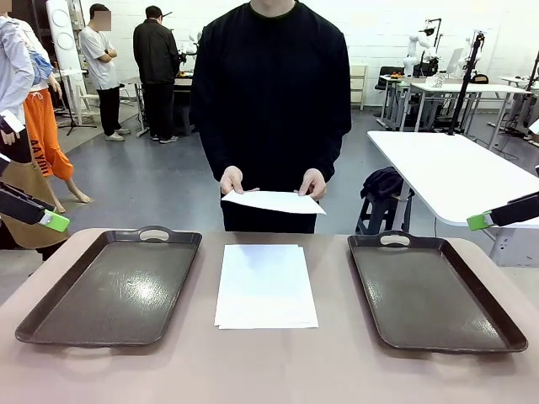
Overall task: Sort the A4 documents.
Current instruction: Receive the A4 Paper.
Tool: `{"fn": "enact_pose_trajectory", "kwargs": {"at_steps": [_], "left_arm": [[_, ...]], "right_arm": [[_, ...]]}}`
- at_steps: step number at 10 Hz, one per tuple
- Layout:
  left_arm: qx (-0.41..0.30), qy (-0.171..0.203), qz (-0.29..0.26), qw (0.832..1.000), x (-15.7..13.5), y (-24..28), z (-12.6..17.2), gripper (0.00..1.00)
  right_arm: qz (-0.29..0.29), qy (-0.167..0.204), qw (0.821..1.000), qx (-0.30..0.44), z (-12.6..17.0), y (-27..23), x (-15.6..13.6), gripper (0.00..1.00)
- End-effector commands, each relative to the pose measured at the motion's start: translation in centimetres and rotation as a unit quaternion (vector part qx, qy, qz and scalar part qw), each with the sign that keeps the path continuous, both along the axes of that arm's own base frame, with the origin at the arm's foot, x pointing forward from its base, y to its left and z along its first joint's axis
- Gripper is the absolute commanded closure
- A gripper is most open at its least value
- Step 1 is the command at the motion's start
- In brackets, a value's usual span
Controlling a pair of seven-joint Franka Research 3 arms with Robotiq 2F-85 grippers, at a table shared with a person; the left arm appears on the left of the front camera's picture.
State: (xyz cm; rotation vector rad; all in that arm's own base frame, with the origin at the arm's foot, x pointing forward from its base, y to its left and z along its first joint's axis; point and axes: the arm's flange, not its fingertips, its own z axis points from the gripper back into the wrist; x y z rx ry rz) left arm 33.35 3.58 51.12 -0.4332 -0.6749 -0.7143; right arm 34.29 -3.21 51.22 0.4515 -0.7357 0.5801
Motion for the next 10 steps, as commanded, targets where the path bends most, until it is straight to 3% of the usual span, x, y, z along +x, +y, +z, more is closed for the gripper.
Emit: {"fn": "enact_pose_trajectory", "kwargs": {"at_steps": [1, 10], "left_arm": [[-0.004, -0.004, -0.009, 1.000, 0.15, 0.16, -0.16, 0.00], [-0.004, -0.004, -0.009, 1.000, 0.15, 0.16, -0.16, 0.00]], "right_arm": [[0.005, 0.001, 1.000, 0.007, -0.15, 0.09, 0.10, 0.00], [0.005, 0.001, 1.000, 0.007, -0.15, 0.09, 0.10, 0.00]]}}
